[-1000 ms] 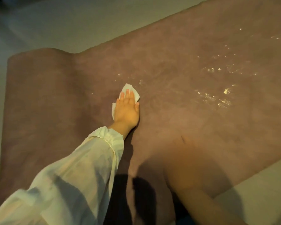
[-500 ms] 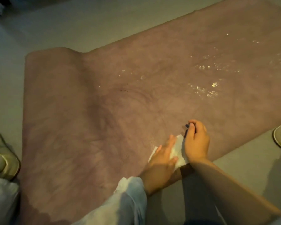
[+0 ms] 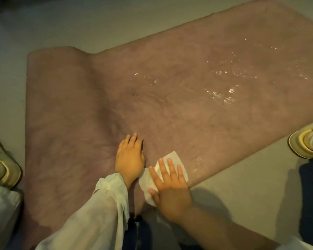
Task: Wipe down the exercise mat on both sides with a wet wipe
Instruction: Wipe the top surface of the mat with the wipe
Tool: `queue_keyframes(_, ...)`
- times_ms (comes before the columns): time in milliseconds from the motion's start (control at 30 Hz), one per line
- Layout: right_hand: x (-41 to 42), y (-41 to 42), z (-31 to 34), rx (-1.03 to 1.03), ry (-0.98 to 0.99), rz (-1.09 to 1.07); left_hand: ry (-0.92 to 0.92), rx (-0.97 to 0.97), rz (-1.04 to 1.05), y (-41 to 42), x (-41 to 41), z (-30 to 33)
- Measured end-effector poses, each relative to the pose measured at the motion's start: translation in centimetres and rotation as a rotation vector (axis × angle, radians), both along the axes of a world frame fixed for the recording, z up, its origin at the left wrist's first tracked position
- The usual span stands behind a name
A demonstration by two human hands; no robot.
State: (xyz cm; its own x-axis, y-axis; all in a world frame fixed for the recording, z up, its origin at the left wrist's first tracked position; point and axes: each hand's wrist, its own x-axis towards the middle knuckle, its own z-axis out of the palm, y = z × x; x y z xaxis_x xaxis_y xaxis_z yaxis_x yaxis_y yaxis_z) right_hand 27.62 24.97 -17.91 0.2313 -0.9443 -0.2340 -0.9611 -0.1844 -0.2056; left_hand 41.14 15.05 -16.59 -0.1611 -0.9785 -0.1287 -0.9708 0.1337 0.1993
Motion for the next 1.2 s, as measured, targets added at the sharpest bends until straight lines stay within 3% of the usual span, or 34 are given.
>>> queue_keyframes(100, -2.6, -1.5, -0.1, -0.018, -0.004, -0.015, -0.009, 0.004, -0.003, -0.1, 0.1, -0.3)
queue_keyframes(300, -14.8, -6.2, -0.7, 0.086, 0.108, -0.642, -0.008, 0.002, -0.023, -0.2, 0.2, -0.2)
queue_keyframes(400, -16.8, -6.5, -0.5, 0.154, 0.111, -0.73, 0.01, -0.009, -0.011, -0.1, 0.0, -0.1)
queue_keyframes(500, -12.8, -6.3, -0.9, 0.117, 0.152, -0.618, 0.01, -0.001, -0.004, 0.0, 0.0, -0.1)
queue_keyframes(633, -5.1, -3.8, -0.1, -0.029, 0.126, -0.235, 0.013, -0.014, 0.008, -0.1, -0.1, 0.1)
queue_keyframes(833, -2.7, -0.5, 0.4, 0.028, 0.053, 0.193, -0.085, -0.045, 0.027, -1.4, -0.6, 0.9)
queue_keyframes(967, -6.2, -1.3, 0.4, -0.023, -0.083, -0.005, -0.136, -0.052, -0.027, -2.4, -0.2, 1.3)
queue_keyframes(1100, -9.1, -2.5, -0.8, -0.011, 0.055, -0.096, -0.097, -0.081, -0.074, -2.2, 0.5, 1.2)
queue_keyframes(1200, -10.8, -3.8, -1.4, 0.012, 0.119, -0.29, -0.068, -0.096, -0.084, -2.0, 0.7, 1.0)
